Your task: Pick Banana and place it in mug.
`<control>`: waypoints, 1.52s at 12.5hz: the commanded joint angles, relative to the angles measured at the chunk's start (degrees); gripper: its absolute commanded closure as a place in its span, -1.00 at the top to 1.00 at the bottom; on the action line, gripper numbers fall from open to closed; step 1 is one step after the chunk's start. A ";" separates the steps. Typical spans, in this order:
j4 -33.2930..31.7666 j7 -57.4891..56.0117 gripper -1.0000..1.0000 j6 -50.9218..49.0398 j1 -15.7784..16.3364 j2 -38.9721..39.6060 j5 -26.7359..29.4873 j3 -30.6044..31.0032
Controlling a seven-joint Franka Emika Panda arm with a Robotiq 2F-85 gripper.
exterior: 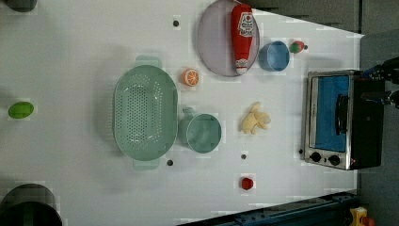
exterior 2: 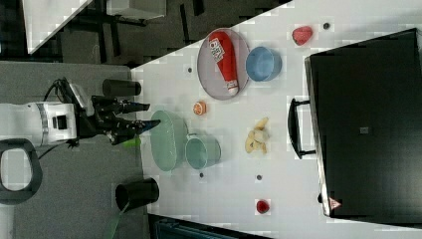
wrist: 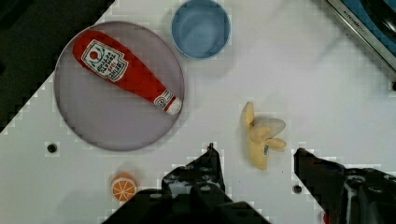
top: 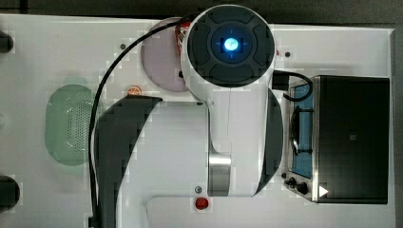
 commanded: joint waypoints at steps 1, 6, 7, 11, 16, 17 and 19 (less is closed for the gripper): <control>-7.17 -4.47 0.54 -9.61 -0.96 -16.29 0.12 -3.66; -12.62 -4.74 1.00 -7.37 -0.75 -13.33 0.13 -3.30; -14.42 -4.85 1.00 -4.90 -0.72 -12.27 0.12 -3.11; -23.52 -6.69 1.00 9.88 -0.59 -7.75 0.12 -2.15; -34.59 -7.73 1.00 30.92 -0.58 1.51 0.12 -1.45; -35.51 -8.61 1.00 33.43 -0.58 3.74 0.11 -1.43; -36.47 -16.90 1.00 41.83 -0.60 10.40 0.11 -1.43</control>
